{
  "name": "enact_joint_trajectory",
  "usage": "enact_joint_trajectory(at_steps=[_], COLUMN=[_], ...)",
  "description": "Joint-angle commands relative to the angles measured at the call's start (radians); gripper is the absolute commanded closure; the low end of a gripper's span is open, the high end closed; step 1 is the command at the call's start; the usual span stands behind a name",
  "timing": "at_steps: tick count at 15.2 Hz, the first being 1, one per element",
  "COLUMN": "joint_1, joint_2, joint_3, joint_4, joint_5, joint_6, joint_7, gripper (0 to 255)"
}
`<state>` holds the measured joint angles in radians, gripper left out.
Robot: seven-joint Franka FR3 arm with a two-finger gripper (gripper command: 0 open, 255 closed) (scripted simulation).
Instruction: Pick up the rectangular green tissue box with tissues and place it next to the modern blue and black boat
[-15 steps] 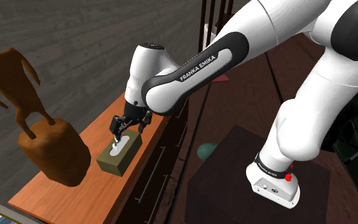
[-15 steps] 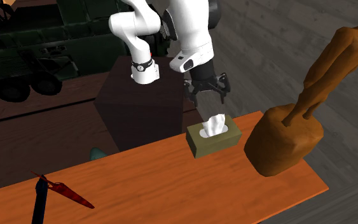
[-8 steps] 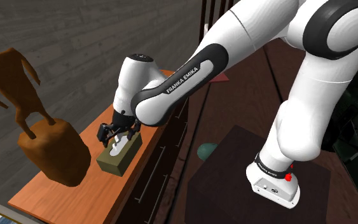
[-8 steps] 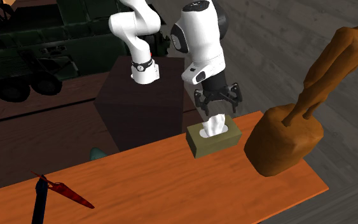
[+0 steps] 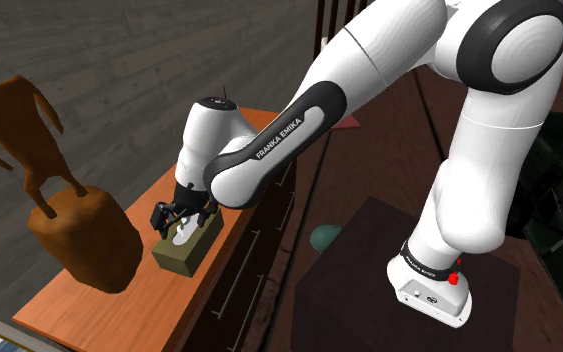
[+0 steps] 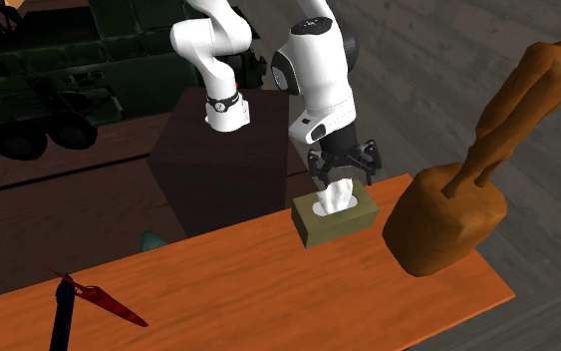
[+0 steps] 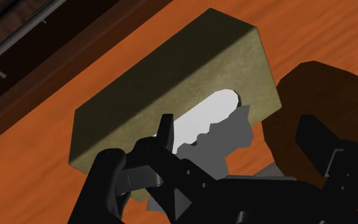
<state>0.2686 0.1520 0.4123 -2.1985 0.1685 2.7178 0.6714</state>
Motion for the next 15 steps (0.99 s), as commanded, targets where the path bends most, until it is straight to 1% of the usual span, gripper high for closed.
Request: enact_joint_trajectory(at_steps=[1, 3, 4, 13, 15], joint_1=[0.0, 0.0, 0.0, 0.0, -0.003], joint_2=[0.001, 0.001, 0.001, 0.001, -0.018], joint_3=[0.0, 0.0, 0.0, 0.0, 0.002], joint_4=[0.0, 0.0, 0.0, 0.0, 0.008], joint_5=[0.0, 0.0, 0.0, 0.0, 0.006], joint_6=[0.001, 0.001, 0.001, 0.001, -0.025], joint_7=[0.0, 0.0, 0.0, 0.0, -0.001], gripper=[0, 0, 255, 255, 255])
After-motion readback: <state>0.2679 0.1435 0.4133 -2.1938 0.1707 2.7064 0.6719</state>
